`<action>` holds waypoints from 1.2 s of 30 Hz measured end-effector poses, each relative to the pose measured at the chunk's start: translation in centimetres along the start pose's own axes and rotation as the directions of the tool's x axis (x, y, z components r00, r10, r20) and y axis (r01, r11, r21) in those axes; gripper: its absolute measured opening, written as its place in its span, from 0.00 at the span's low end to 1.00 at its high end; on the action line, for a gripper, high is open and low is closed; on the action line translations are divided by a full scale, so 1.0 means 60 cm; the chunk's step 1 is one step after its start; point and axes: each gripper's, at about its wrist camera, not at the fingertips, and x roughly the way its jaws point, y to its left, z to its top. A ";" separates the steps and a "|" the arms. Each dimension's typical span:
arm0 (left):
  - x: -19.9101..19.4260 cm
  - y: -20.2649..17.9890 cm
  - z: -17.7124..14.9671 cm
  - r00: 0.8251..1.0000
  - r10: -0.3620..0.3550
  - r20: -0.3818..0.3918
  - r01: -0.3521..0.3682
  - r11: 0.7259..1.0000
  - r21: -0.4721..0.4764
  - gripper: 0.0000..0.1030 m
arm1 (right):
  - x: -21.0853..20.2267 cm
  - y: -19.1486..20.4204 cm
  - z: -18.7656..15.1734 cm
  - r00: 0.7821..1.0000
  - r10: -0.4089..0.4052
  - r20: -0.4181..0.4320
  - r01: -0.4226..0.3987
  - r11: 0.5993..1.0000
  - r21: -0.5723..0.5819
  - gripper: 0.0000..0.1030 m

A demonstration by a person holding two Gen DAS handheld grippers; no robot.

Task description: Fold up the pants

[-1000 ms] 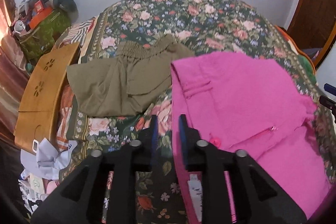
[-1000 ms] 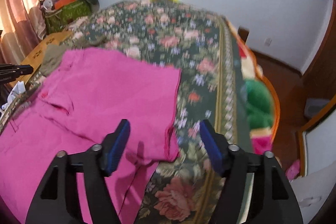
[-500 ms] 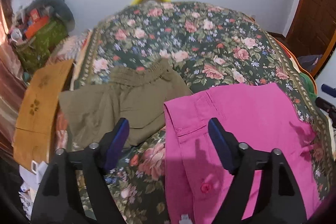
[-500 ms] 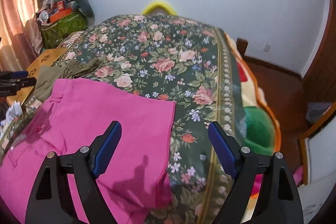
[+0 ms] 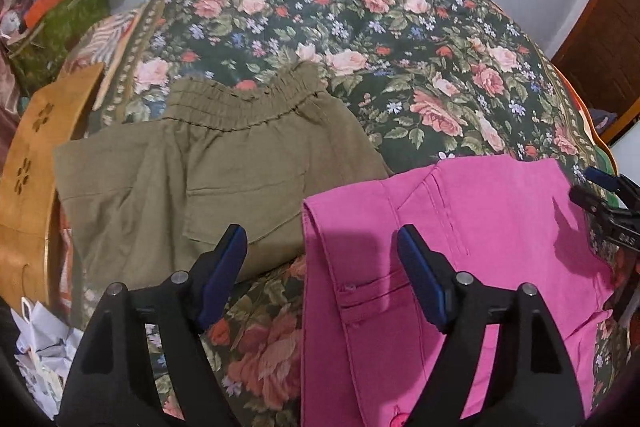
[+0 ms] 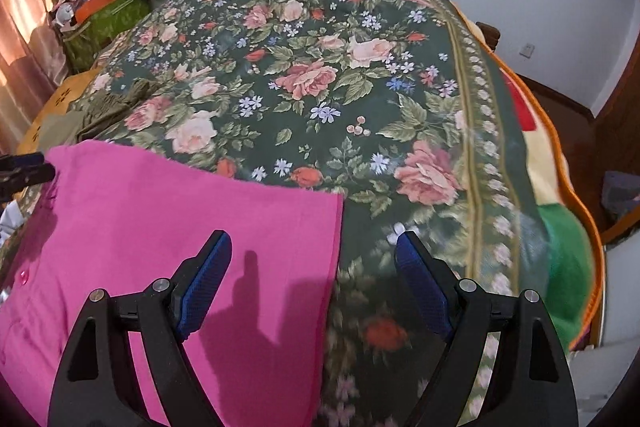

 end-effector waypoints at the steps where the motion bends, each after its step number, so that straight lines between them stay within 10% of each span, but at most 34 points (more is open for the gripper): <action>1: 0.003 0.001 0.002 1.000 -0.004 -0.001 0.004 1.000 -0.002 0.76 | 0.008 0.001 0.003 1.000 0.005 -0.010 -0.005 1.000 -0.004 0.79; 6: 0.018 -0.002 0.002 0.999 -0.045 -0.005 0.045 0.999 0.002 0.64 | 0.046 0.001 0.015 0.998 -0.005 -0.055 0.003 0.999 -0.034 0.73; 15: 0.020 -0.024 0.002 0.997 -0.079 -0.005 0.079 0.997 0.026 0.31 | 0.070 0.030 0.017 0.994 0.029 -0.109 -0.038 0.996 -0.085 0.07; 36: -0.190 -0.049 0.033 0.970 -0.042 0.239 0.019 0.995 0.096 0.14 | -0.160 0.032 0.103 0.972 0.032 0.232 -0.034 0.999 0.002 0.03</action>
